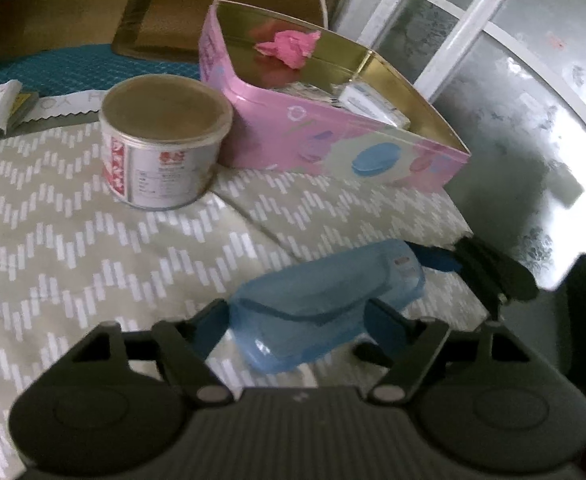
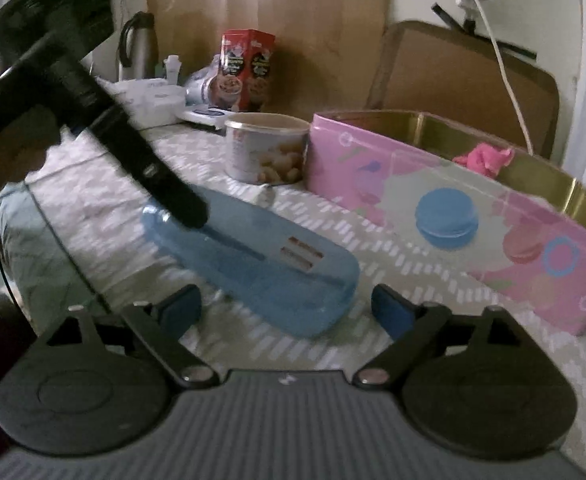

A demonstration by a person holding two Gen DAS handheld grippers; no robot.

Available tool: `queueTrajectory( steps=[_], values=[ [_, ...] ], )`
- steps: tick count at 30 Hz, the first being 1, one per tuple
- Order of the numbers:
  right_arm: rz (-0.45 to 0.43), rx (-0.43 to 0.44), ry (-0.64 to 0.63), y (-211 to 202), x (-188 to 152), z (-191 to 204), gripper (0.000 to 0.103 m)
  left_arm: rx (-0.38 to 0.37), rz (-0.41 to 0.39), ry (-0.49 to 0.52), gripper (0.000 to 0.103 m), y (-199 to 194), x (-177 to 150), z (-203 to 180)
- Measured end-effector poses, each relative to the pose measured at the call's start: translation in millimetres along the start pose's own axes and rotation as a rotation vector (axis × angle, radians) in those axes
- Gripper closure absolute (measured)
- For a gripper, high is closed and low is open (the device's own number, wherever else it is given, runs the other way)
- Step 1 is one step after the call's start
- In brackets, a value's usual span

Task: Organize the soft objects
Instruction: 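Carry the blue case into the pink tin box and open the left gripper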

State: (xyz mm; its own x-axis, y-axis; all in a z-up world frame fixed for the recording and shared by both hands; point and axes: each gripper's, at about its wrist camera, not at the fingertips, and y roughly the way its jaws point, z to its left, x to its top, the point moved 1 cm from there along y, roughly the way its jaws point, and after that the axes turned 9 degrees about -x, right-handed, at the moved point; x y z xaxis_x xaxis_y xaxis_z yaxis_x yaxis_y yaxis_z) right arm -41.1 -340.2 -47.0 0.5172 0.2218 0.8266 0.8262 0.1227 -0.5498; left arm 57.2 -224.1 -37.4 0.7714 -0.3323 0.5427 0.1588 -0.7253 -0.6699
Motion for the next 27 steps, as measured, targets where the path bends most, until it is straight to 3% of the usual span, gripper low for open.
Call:
queueTrajectory(
  steps=[3,6,15,20,22,24,25,27],
  values=[
    [0.003,-0.007,0.043,2,5,-3,0.026,0.001,-0.008,0.017,0.029,3,-3,-4],
    [-0.027,-0.061,0.07,-9,8,-3,0.033,0.065,-0.067,0.09,0.041,-6,5,-16],
    [-0.156,-0.277,0.103,-22,57,-50,0.034,-0.012,-0.2,0.214,0.038,-12,91,-51],
    [-0.151,-0.425,0.126,14,79,-81,0.033,-0.002,-0.288,0.264,0.029,18,146,-61],
    [-0.12,-0.503,0.131,35,80,-90,0.03,0.06,-0.281,0.243,0.031,43,163,-55],
    [-0.113,-0.51,0.179,38,77,-94,0.031,0.139,-0.255,0.19,0.032,63,170,-41],
    [-0.133,-0.489,0.217,31,74,-96,0.031,0.152,-0.241,0.159,0.032,66,170,-36],
    [-0.174,-0.463,0.265,16,67,-97,0.031,0.096,-0.247,0.123,0.031,57,160,-29]
  ],
)
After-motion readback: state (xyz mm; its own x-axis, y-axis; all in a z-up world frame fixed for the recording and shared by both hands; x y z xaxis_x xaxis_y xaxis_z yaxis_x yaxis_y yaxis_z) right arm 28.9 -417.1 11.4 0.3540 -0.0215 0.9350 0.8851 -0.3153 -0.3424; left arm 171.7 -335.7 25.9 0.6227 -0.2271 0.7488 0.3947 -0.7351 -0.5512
